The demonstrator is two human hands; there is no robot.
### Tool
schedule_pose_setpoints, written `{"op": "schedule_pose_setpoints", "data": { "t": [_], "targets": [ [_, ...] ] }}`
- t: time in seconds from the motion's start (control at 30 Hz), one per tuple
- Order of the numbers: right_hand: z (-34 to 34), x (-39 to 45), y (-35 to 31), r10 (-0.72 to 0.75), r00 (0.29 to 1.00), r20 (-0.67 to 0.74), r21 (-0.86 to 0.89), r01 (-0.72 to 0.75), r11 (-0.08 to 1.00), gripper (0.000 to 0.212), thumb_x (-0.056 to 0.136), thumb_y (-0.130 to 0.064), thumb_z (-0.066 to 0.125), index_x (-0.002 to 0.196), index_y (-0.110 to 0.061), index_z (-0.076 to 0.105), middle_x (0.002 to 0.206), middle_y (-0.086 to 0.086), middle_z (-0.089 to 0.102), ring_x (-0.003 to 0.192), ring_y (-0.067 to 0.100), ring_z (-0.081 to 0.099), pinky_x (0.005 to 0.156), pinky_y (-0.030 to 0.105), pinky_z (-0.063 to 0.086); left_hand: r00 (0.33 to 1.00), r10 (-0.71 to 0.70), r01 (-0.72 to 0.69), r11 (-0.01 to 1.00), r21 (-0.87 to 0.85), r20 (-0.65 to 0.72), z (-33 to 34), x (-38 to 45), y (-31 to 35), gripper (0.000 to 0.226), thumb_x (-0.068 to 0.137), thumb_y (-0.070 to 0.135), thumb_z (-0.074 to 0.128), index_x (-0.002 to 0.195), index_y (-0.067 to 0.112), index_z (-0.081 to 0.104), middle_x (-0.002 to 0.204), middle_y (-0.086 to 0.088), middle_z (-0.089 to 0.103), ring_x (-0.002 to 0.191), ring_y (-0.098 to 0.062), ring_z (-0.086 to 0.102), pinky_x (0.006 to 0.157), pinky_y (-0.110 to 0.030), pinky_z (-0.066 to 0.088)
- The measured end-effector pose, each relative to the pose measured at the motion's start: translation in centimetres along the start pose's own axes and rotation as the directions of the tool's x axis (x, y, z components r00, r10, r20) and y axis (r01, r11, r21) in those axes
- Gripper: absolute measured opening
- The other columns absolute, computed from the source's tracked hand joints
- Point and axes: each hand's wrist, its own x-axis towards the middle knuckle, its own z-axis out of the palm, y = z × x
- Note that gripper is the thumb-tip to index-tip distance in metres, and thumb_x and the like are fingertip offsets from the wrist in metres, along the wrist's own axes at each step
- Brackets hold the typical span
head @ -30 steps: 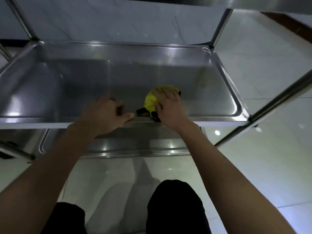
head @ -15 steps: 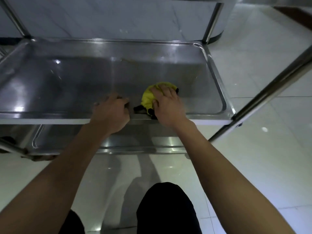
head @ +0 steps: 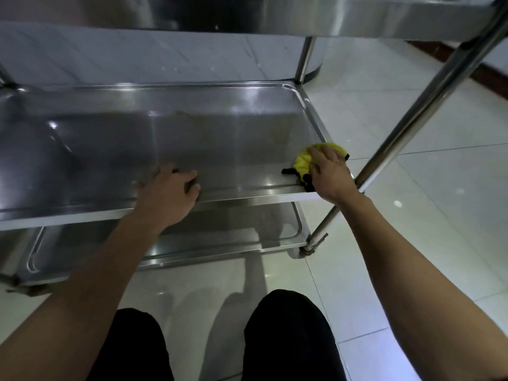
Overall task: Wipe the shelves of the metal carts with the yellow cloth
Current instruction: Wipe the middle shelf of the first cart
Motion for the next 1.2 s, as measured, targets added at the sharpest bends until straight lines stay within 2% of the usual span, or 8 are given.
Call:
{"op": "schedule_pose_setpoints", "data": {
  "t": [0.2, 0.33, 0.43, 0.53, 0.7, 0.83, 1.03, 1.2],
  "targets": [
    [0.9, -0.4, -1.7, -0.029, 0.999, -0.027, -0.040, 0.028, 0.999, 0.045, 0.099, -0.015, 0.042, 0.144, -0.013, 0.044, 0.151, 0.018, 0.038, 0.142, 0.038, 0.028, 0.119, 0.047, 0.021, 0.999, 0.043, -0.043, 0.999, 0.026, 0.020, -0.3, -0.5, -0.6, 0.043, 0.098, 0.054, 0.039, 0.136, 0.039, 0.054, 0.139, -0.003, 0.049, 0.132, -0.033, 0.041, 0.103, -0.065, 0.035],
    [2.1, 0.5, -5.1, -0.025, 0.999, 0.034, -0.027, 0.026, 0.999, 0.050, 0.101, -0.021, 0.040, 0.151, -0.020, 0.035, 0.157, 0.018, 0.029, 0.145, 0.038, 0.022, 0.120, 0.049, 0.018, 0.998, 0.056, -0.055, 0.998, 0.034, -0.029, -1.0, -0.5, -1.3, 0.051, 0.093, 0.061, 0.046, 0.130, 0.027, 0.056, 0.134, -0.002, 0.057, 0.125, -0.029, 0.050, 0.097, -0.053, 0.042],
    [3.4, 1.6, -8.7, -0.094, 0.993, 0.065, -0.021, 0.096, 0.995, 0.050, 0.100, -0.021, 0.040, 0.150, -0.020, 0.036, 0.156, 0.019, 0.030, 0.144, 0.039, 0.024, 0.119, 0.050, 0.019, 0.995, 0.095, -0.094, 0.995, 0.023, -0.036, -1.2, -0.3, -3.1, 0.046, 0.092, 0.062, 0.047, 0.120, 0.029, 0.062, 0.131, 0.003, 0.058, 0.117, -0.026, 0.056, 0.095, -0.048, 0.044],
    [5.0, 2.5, -12.6, -0.187, 0.980, 0.069, -0.056, 0.191, 0.980, 0.050, 0.100, -0.023, 0.041, 0.149, -0.021, 0.036, 0.154, 0.017, 0.031, 0.141, 0.039, 0.028, 0.117, 0.050, 0.022, 0.998, 0.048, -0.049, 0.999, -0.011, -0.039, -0.8, -0.5, -4.7, 0.057, 0.088, 0.073, 0.042, 0.129, 0.037, 0.056, 0.134, -0.002, 0.052, 0.120, -0.028, 0.054, 0.103, -0.049, 0.040],
    [7.7, 4.4, -19.3, -0.317, 0.940, 0.129, -0.031, 0.323, 0.946, 0.052, 0.101, -0.025, 0.039, 0.152, -0.016, 0.028, 0.156, 0.020, 0.026, 0.146, 0.036, 0.020, 0.118, 0.042, 0.010, 0.988, 0.000, -0.005, 0.999, -0.034, -0.152, -0.2, -1.0, -5.7, 0.069, 0.078, 0.081, 0.042, 0.115, 0.027, 0.064, 0.122, 0.000, 0.057, 0.120, -0.021, 0.045, 0.098, -0.050, 0.039],
    [9.5, 5.5, -23.7, -0.406, 0.904, 0.133, 0.018, 0.407, 0.913, 0.051, 0.103, -0.024, 0.036, 0.153, -0.017, 0.029, 0.159, 0.017, 0.025, 0.148, 0.032, 0.016, 0.119, 0.039, 0.006, 0.980, -0.015, 0.007, 0.999, -0.039, -0.196, 0.2, -1.5, -6.3, 0.072, 0.076, 0.082, 0.039, 0.115, 0.029, 0.067, 0.121, -0.008, 0.057, 0.119, -0.031, 0.047, 0.099, -0.047, 0.038],
    [10.2, 6.1, -24.1, -0.431, 0.888, 0.157, 0.102, 0.420, 0.902, 0.050, 0.104, -0.024, 0.034, 0.154, -0.023, 0.029, 0.162, 0.010, 0.020, 0.150, 0.026, 0.013, 0.120, 0.034, 0.005, 0.969, -0.003, -0.011, 0.998, -0.057, -0.249, 0.3, -1.7, -6.8, 0.063, 0.080, 0.075, 0.055, 0.116, 0.025, 0.070, 0.120, -0.012, 0.059, 0.113, -0.036, 0.055, 0.101, -0.050, 0.042],
    [9.6, 5.8, -22.1, -0.452, 0.887, 0.094, 0.142, 0.437, 0.888, 0.049, 0.103, -0.019, 0.038, 0.152, -0.017, 0.034, 0.160, 0.012, 0.027, 0.149, 0.027, 0.019, 0.119, 0.032, 0.007, 0.987, -0.014, 0.011, 1.000, -0.020, -0.163, -0.6, -1.9, -6.1, 0.067, 0.082, 0.077, 0.050, 0.123, 0.026, 0.065, 0.127, -0.008, 0.055, 0.115, -0.036, 0.055, 0.102, -0.046, 0.040]
  ]
}}
